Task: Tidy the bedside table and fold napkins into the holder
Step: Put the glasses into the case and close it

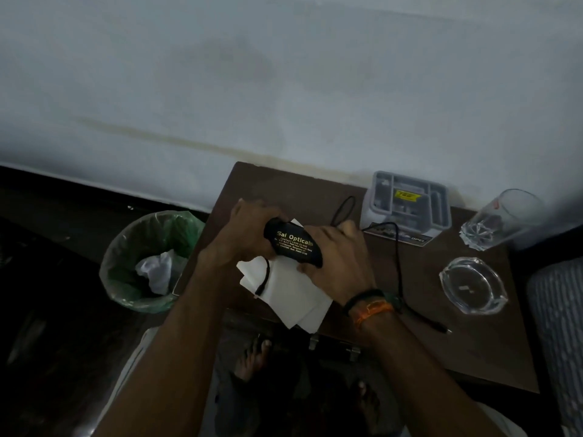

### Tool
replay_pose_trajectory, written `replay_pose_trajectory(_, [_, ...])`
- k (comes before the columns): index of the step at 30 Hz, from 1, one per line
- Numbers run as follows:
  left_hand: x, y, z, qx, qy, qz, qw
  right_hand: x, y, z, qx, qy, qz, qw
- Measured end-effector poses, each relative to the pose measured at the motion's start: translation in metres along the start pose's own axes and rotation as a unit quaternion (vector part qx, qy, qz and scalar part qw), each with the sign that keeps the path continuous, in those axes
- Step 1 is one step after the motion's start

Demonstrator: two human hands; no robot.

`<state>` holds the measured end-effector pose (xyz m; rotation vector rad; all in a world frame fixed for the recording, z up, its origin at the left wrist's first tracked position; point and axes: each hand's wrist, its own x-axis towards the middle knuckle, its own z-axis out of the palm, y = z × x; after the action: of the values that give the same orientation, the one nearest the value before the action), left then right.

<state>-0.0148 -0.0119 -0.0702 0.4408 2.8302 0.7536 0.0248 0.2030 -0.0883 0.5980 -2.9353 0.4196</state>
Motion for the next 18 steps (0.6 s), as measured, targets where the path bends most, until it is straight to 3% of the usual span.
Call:
replay_pose_trajectory(5, [-0.003,-0.001,-0.008,-0.034,0.022,0.016,0.999,0.015,-0.003,0.003,0.021,0.009,0.002,1.0])
replay_pose_trajectory(8, [-0.011,0.003,-0.024,-0.176,0.055,0.006,0.983,0.017,-0.001,-0.013,0.08,0.053,0.003,0.995])
replay_pose_trajectory(12, [-0.021,0.029,-0.042,-0.426,0.1,-0.019,0.899,0.014,0.004,-0.043,0.176,0.091,0.021,0.98])
replay_pose_trajectory(18, [-0.005,0.055,-0.03,-0.578,0.083,-0.007,0.812,0.001,0.023,-0.069,0.334,0.097,0.034,0.937])
